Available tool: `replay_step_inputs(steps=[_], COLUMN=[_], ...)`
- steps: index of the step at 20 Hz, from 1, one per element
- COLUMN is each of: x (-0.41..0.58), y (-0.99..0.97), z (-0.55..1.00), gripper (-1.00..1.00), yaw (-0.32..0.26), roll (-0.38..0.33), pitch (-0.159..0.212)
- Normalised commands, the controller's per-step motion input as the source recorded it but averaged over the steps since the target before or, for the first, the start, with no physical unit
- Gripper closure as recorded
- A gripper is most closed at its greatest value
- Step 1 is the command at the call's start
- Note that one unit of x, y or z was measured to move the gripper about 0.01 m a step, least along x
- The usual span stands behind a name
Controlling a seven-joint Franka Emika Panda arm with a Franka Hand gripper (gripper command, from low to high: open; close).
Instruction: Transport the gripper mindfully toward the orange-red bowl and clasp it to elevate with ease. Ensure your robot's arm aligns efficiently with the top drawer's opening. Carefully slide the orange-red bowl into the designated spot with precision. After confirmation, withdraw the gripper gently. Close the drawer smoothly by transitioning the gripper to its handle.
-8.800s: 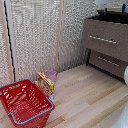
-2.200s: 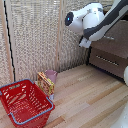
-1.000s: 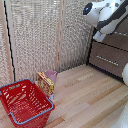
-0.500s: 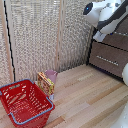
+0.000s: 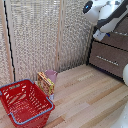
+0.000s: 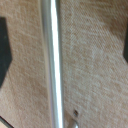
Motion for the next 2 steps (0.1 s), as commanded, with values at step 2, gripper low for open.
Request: replay_step_inputs(steps=[2], x=[0.009], y=[0.29], z=[0.04], gripper=[-1.0], yaw=[-0.043], roll=[-0.019], pitch=[0.004])
